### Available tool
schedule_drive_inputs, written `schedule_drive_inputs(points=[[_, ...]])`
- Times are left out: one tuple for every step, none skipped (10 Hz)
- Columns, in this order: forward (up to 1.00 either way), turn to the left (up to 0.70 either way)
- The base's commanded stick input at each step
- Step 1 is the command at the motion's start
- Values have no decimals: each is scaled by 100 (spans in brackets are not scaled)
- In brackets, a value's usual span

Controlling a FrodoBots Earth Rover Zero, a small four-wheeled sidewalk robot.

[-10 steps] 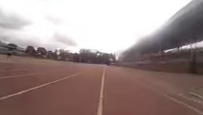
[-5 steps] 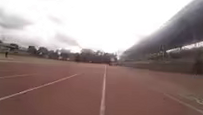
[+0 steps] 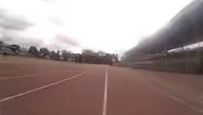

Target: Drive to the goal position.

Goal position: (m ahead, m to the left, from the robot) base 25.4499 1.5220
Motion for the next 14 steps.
schedule_drive_inputs(points=[[85,0],[85,0],[85,0],[85,0],[85,0],[85,0],[85,0],[85,0],[85,0],[85,0],[85,0],[85,0],[85,-34],[85,-34]])
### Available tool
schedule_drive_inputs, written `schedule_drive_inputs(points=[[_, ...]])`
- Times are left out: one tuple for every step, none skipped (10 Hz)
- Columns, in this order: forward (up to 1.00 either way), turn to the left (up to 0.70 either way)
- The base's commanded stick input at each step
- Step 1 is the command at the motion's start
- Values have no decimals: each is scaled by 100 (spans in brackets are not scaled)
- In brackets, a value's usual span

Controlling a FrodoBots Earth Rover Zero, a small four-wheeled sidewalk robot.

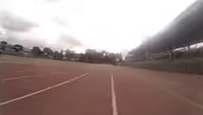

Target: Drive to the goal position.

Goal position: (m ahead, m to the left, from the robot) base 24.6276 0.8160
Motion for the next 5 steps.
schedule_drive_inputs(points=[[85,-34],[85,-34],[85,-34],[85,-34],[85,-34]])
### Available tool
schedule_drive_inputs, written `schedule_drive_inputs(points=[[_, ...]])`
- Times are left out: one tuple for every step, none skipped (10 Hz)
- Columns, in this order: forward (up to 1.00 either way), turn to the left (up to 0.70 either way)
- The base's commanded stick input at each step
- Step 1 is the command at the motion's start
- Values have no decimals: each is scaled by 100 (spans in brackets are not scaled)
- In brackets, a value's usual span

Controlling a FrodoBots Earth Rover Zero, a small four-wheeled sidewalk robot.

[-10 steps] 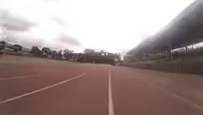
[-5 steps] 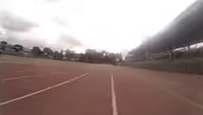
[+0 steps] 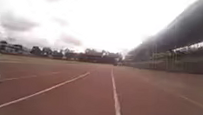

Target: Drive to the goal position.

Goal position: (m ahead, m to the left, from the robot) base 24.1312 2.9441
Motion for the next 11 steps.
schedule_drive_inputs(points=[[85,-17],[85,0],[85,0],[85,0],[85,0],[85,0],[85,0],[85,0],[85,0],[85,0],[85,0]])
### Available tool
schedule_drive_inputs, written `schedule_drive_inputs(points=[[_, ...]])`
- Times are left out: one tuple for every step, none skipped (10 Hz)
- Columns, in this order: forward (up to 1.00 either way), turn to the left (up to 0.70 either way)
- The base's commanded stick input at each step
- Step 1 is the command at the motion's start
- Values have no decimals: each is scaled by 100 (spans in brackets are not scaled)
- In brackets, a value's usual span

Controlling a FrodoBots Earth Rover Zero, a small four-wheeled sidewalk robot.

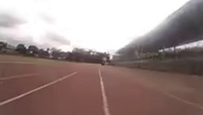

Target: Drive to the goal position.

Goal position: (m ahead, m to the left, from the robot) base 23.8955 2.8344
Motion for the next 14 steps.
schedule_drive_inputs(points=[[85,0],[85,0],[85,0],[85,0],[85,0],[85,0],[85,0],[85,0],[85,-9],[85,-29],[85,-34],[85,-34],[85,-25],[85,-5]])
